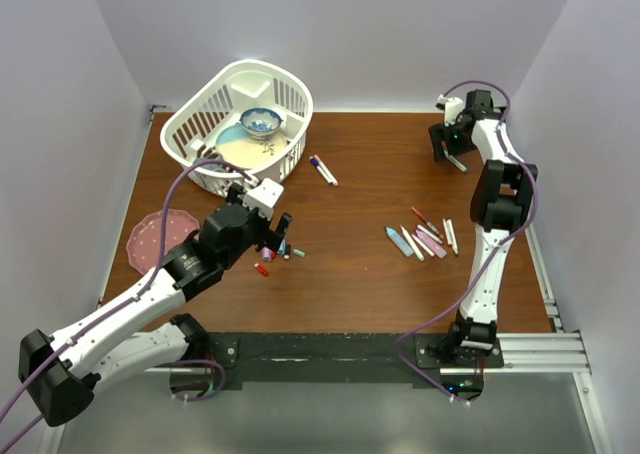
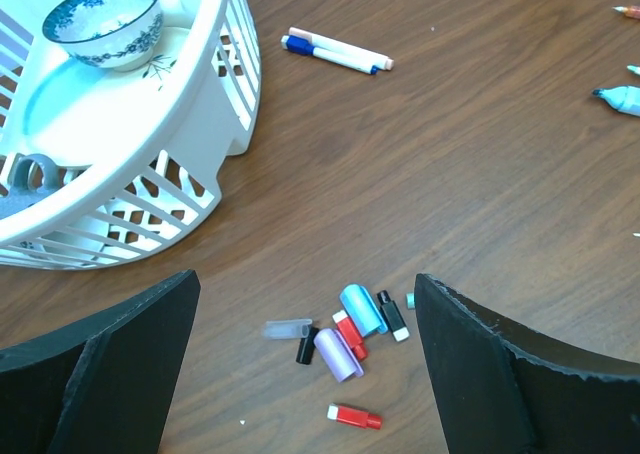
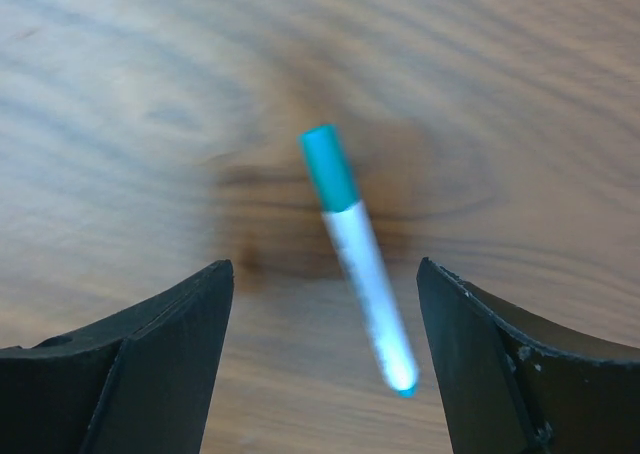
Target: Open the pen caps
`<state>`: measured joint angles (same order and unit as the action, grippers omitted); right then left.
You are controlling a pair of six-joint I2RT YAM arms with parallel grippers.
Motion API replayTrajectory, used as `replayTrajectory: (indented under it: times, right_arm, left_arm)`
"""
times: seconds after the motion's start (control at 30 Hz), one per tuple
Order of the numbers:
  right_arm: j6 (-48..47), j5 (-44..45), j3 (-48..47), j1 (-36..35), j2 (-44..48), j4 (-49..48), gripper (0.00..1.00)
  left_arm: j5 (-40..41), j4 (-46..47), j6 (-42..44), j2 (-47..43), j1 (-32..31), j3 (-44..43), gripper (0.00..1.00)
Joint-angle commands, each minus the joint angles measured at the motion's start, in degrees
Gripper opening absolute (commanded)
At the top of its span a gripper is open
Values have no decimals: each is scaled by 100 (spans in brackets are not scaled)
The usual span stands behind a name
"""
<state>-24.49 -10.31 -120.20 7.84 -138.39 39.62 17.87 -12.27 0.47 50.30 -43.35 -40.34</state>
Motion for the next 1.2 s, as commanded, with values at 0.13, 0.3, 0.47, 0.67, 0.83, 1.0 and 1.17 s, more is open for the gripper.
replayTrajectory:
  times: [0.13,0.3,0.47,0.67,0.83,1.0,1.17]
  right_arm:
    - [94,143,-759,139,-478,380,70]
    - [67,-261,-759,201,-602,818,52]
    - [-29,-218,-426,201,-453,1074,31]
    - [-4,-191,637,201,188,891,0]
    - [778,-963,2174,201,1477,13,0]
    - [1779,-2305,3308,201,2570,-780,0]
    - [2404,-3686,4056,183,3737,-1236,0]
  left_arm:
    - [-293,340,85,111,371,8,94]
    - [-301,348,76,146,389,17,94]
    - [-345,348,67,138,398,8,94]
    - [-679,357,-12,120,451,8,94]
    - [-1127,348,-212,155,565,-36,95]
    - [-2021,655,-828,217,915,-62,98]
    - [-2867,1612,-2505,628,1101,244,100]
